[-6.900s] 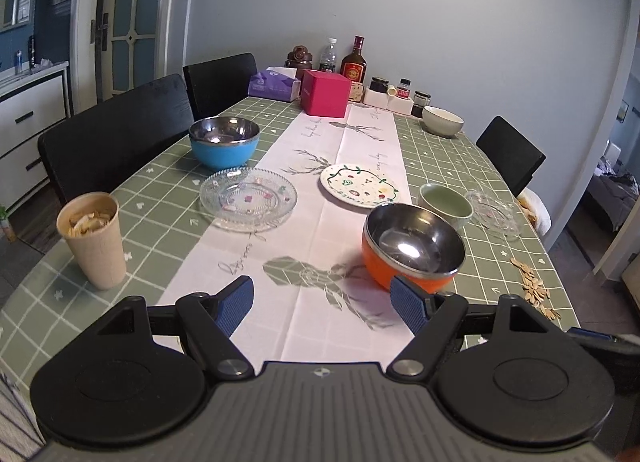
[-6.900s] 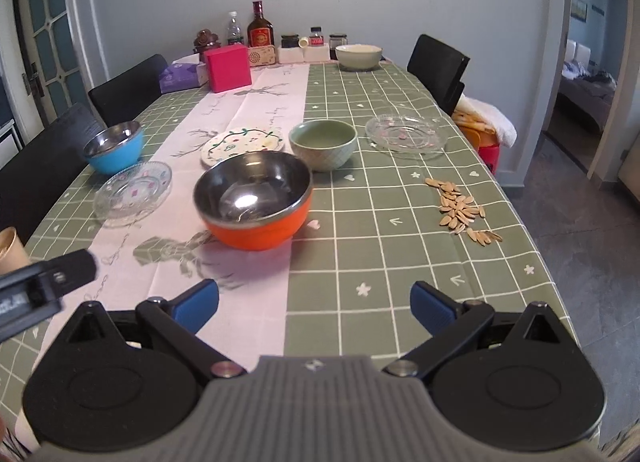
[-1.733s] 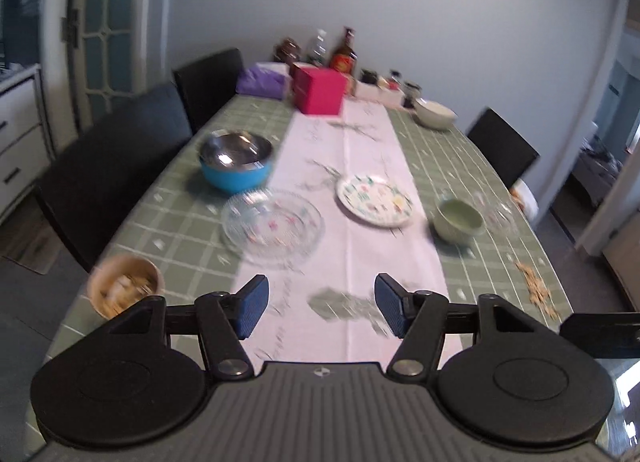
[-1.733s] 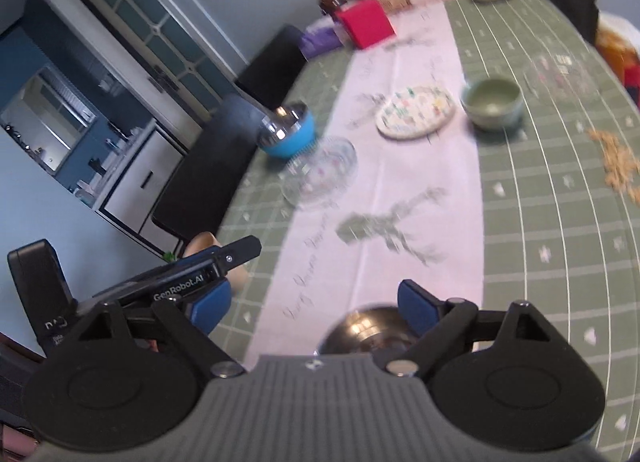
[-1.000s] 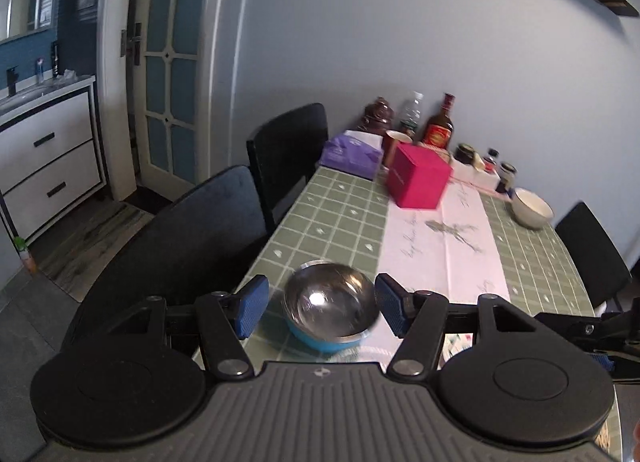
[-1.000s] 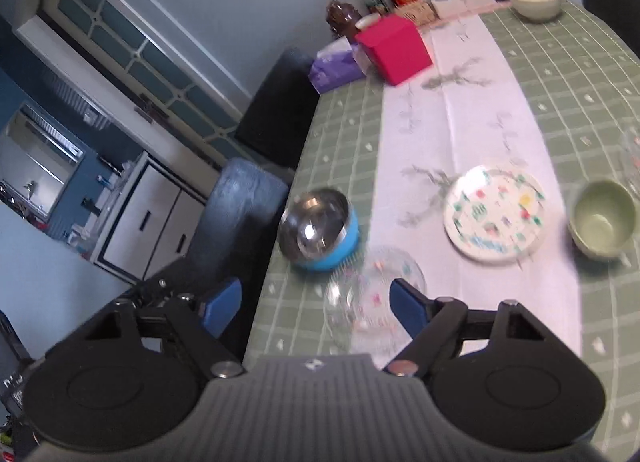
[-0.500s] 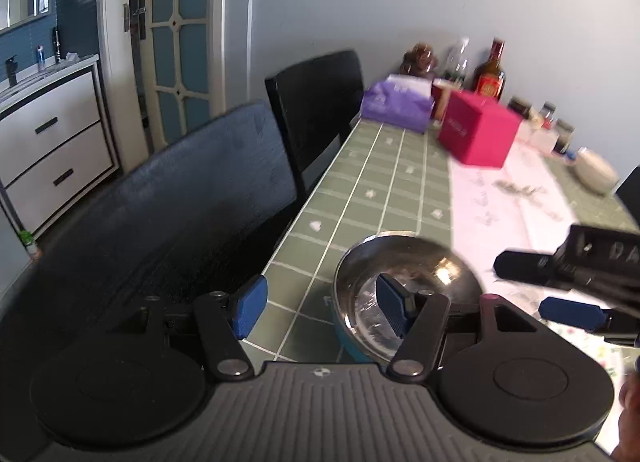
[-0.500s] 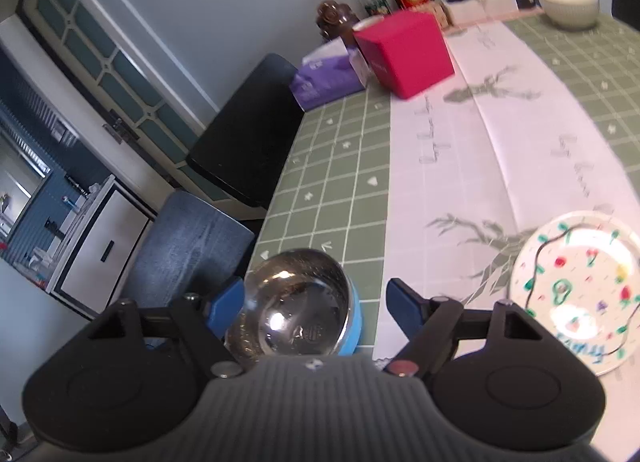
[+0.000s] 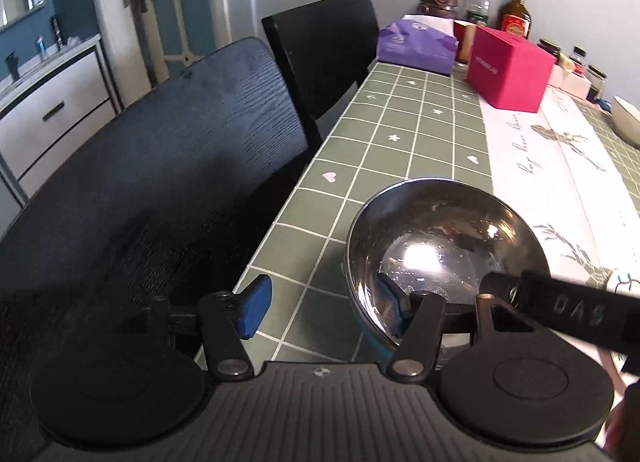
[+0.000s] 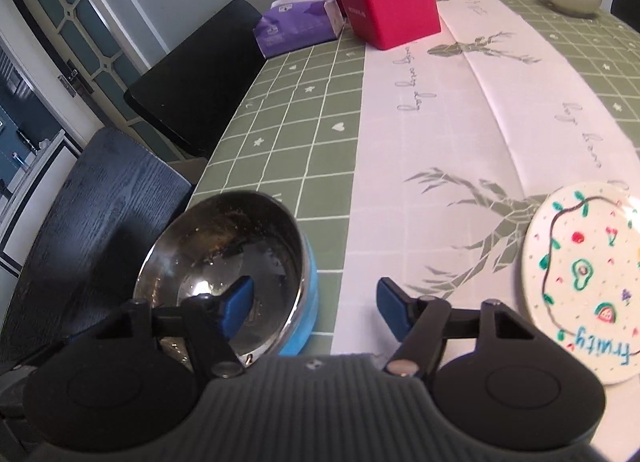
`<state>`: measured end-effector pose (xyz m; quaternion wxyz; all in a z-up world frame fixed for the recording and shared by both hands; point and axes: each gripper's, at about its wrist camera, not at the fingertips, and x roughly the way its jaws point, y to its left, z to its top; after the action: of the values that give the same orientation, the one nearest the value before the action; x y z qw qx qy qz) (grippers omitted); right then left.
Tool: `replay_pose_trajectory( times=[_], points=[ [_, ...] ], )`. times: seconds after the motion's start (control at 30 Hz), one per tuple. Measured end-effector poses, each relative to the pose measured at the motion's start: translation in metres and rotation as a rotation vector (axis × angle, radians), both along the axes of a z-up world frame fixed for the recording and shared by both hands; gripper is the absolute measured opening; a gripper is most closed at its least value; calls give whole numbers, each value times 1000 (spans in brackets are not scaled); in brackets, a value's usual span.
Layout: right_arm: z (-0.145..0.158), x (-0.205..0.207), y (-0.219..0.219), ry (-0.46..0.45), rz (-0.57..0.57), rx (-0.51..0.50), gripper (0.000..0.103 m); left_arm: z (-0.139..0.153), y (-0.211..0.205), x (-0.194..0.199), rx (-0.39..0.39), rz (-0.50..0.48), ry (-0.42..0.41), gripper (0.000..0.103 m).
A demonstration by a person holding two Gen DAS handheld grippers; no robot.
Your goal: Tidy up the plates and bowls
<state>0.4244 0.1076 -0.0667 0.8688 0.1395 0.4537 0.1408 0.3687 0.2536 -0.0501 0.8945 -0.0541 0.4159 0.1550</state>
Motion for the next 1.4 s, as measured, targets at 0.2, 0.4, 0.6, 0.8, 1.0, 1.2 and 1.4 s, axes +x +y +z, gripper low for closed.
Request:
replay_pose_trajectory(
  times=[0.2,0.4,0.6,0.8,1.0,1.2,1.4],
  points=[
    [-4,-1,8,-4,8,-17,47,-6,-6,6,-7,-19,26,34],
    [-7,-2,7,26,-2,33,15,-8,-13,7,-19,-18,41,12],
    [-6,-6,6,23,-4,30,14,-7,-15,4,-3,-38,44,12],
    [2,-12,1,8,-4,51,14,4,-20,-1,13,-47,34,12],
    [20,-29,-8,-25,-7,35,13,28,-27,-15,29,-125,10,12],
    [38,-50,-21,-23,-42,36,12,48,-40,-31,48,-161,8,12],
    [63,-72,-37,-41,-78,28,12,70,-55,-47,40,-190,-2,12]
  ],
)
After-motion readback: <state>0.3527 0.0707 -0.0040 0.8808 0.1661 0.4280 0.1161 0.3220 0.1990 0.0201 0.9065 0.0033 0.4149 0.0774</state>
